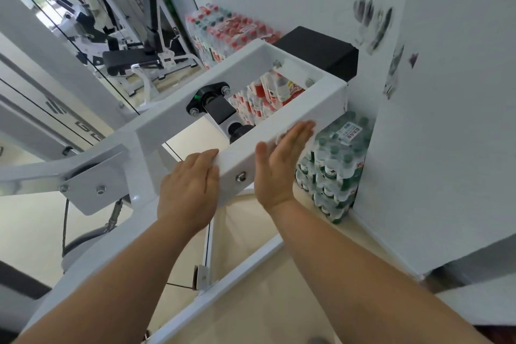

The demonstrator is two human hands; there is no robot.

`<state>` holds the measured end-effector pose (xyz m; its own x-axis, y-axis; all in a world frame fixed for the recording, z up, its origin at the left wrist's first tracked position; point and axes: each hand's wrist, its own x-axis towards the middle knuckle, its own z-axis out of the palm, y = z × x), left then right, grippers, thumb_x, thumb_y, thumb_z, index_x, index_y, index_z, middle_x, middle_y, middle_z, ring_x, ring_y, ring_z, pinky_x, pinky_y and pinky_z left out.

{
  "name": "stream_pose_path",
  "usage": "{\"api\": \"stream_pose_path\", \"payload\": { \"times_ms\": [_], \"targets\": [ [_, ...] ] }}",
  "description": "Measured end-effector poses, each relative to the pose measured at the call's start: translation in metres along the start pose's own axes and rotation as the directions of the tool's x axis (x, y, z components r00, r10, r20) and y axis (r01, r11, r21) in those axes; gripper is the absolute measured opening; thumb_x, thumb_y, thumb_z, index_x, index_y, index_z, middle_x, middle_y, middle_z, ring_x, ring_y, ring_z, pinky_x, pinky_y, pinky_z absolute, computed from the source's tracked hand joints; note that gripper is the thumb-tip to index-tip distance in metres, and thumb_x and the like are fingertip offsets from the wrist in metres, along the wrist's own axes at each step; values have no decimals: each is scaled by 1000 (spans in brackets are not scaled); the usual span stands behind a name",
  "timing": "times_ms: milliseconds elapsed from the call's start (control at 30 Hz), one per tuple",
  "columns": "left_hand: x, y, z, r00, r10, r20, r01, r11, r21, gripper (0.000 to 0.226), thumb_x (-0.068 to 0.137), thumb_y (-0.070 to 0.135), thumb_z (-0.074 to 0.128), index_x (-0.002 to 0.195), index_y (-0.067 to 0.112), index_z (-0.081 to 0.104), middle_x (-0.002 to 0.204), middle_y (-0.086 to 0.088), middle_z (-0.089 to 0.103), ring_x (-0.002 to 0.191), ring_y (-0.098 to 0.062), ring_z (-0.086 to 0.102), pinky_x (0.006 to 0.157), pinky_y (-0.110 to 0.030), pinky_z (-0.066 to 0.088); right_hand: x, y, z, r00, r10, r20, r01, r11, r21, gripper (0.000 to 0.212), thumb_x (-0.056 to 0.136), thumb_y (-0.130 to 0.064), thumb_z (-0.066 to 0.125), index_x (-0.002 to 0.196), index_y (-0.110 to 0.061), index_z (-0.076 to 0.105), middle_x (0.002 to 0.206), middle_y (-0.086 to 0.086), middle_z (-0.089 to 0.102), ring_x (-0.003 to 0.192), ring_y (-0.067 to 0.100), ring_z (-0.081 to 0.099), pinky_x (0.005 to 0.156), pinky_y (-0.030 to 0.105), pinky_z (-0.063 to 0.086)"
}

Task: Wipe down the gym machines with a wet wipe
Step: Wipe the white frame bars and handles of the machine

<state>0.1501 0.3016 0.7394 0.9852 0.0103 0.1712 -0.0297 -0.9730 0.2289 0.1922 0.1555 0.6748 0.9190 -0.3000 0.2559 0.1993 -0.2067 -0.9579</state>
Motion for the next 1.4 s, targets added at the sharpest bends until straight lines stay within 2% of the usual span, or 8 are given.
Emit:
{"api": "stream_pose_path", "payload": {
  "times_ms": [167,333,500,600,867,1033,1267,1400],
  "targets": [
    [-3,-1,-6,999,9,-43,-17,982,-188,49,98,40,29,140,27,51,136,3,56,124,-21,48,106,-44,38,49,-21,-17,962,205,-183,-188,976,106,136,67,-101,5,157,-2,-17,167,13,-25,154,23,-21,127,47,-8],
    [-11,-8,-20,989,-95,-111,26,863,-505,43,97,32,36,136,26,55,132,12,52,125,-10,45,112,-35,34,-33,-32,10,993,91,75,-99,989,111,125,73,-98,14,157,-13,-24,163,-3,-35,151,12,-30,126,41,-10],
    [-51,-33,-35,953,-152,-263,22,898,-440,38,98,26,38,130,21,58,122,11,51,119,-11,46,104,-33,34,-106,-55,46,950,87,301,-125,986,111,125,75,-98,20,155,-16,-30,156,-12,-46,144,2,-39,121,28,-16],
    [-85,-66,-45,944,-128,-305,32,953,-301,39,97,26,38,127,15,60,119,4,57,114,-18,48,101,-36,35,-141,-65,73,930,48,365,-79,994,70,115,86,-87,25,153,-14,-32,152,-11,-52,143,7,-42,125,40,-13],
    [-159,-154,-71,972,-161,-169,169,985,36,48,95,33,32,128,13,60,126,-10,63,114,-35,55,98,-52,42,-132,-79,118,976,212,57,-217,971,103,118,82,-91,17,154,-9,-28,162,1,-37,151,17,-31,126,47,-9],
    [-193,-182,-80,964,-243,-106,252,965,77,49,95,35,31,126,11,61,122,-13,64,109,-35,56,94,-51,44,-213,-83,151,959,32,281,-63,993,104,100,91,-80,23,147,-19,-34,156,-4,-47,148,15,-38,123,36,-15],
    [-241,-209,-90,962,-265,-70,266,964,-6,53,96,37,30,131,11,60,128,-11,61,115,-31,53,100,-49,41,-169,-77,159,949,316,-6,-314,944,98,103,95,-62,35,154,-1,-22,164,11,-30,152,28,-25,125,42,-13],
    [-259,-219,-92,951,-296,-92,286,952,-108,49,97,35,32,131,13,58,130,-6,58,119,-25,50,99,-41,40,-235,-92,182,968,93,232,-89,996,-29,98,98,-63,31,153,-5,-26,159,8,-41,148,26,-36,126,49,-9]
  ]
}}
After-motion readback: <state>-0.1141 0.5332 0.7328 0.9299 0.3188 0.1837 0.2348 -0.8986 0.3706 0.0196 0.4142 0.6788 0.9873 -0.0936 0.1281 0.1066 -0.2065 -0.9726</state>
